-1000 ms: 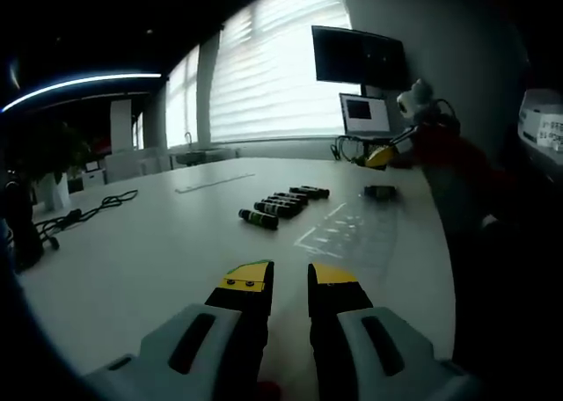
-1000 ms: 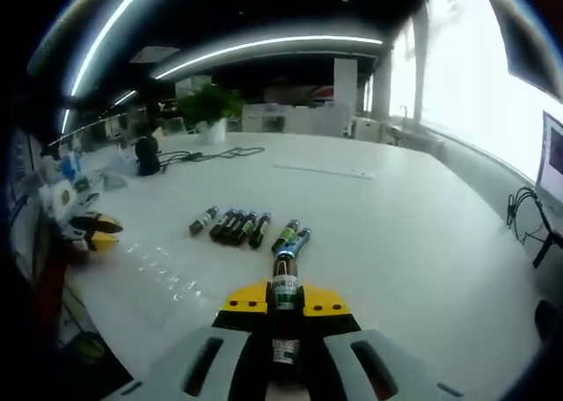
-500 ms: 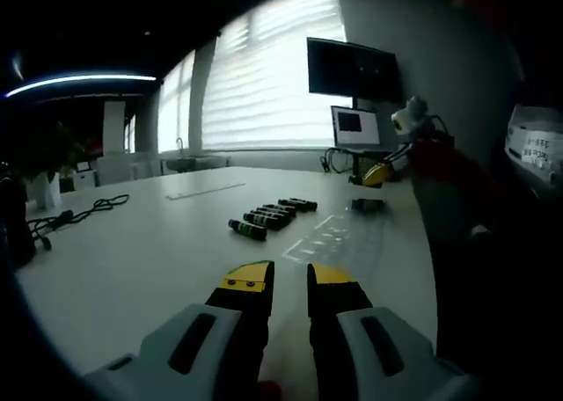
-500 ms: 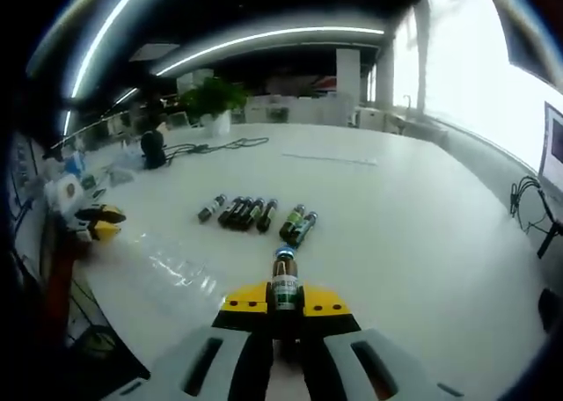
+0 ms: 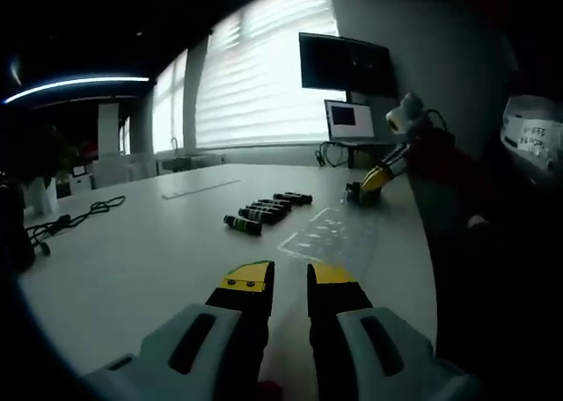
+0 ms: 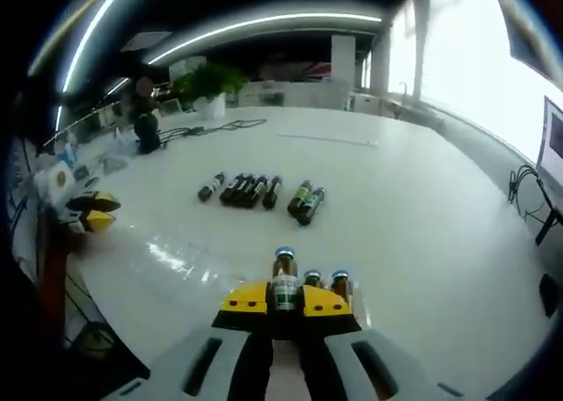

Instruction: Grip medicine bottles put into box

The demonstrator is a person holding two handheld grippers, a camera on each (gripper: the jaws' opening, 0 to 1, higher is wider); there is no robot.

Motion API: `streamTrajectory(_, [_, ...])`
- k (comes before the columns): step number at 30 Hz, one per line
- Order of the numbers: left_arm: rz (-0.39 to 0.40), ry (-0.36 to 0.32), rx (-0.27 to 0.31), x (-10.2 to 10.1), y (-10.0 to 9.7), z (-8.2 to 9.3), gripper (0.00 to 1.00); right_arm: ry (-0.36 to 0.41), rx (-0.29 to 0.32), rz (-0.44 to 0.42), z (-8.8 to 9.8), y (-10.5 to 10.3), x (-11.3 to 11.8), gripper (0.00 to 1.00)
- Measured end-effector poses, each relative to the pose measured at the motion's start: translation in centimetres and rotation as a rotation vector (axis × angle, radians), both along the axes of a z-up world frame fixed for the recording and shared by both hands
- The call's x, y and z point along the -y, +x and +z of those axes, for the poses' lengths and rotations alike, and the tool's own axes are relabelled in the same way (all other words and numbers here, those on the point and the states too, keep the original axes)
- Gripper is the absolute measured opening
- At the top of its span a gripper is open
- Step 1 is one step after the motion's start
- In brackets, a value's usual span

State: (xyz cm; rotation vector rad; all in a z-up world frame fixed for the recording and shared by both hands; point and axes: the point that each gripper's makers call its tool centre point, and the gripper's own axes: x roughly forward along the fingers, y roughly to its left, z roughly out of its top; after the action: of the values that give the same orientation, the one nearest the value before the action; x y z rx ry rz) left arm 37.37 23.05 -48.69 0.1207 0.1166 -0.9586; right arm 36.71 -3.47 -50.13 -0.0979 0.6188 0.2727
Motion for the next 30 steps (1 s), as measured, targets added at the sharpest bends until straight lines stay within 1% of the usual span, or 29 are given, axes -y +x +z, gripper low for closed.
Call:
streamTrajectory(2, [-0.005,0.003,0.003,0.1,-0.1,0.0,0.09,-0.004,-0.001,-0.004,-0.1,-0.1,-0.1,0.07])
streamTrajectory(5, [0.0,0.012,0.01,0.1,-0.1,-0.1,0.09,-0.04,-0.008,-0.024,-0.5,-0.1,0.1,0.07])
streamTrajectory(8, [-0.003,0.019,0.012,0.1,-0.1,-0.2,0.09,-0.044,-0.015,-0.027,-0.8,-0.2,0.0,0.07])
streamTrajectory(15, [0.006,0.014,0.009,0.1,0.0,-0.2,0.09,-0.058,-0.027,-0.027,-1.2,-0.1,-0.3,0.07])
streamTrajectory(21, [0.008,0.015,0.007,0.1,0.1,-0.2,0.09,-0.083,-0.024,-0.033,-1.3,0.0,-0.1,0.08])
streamTrajectory(25, [0.009,0.019,0.008,0.2,0.1,-0.3,0.09,-0.109,-0.009,-0.034,-1.2,0.1,0.0,0.08])
streamTrajectory(30, [0.01,0.023,0.008,0.2,0.1,-0.3,0.09,-0.101,-0.006,-0.018,-1.2,0.2,-0.2,0.09])
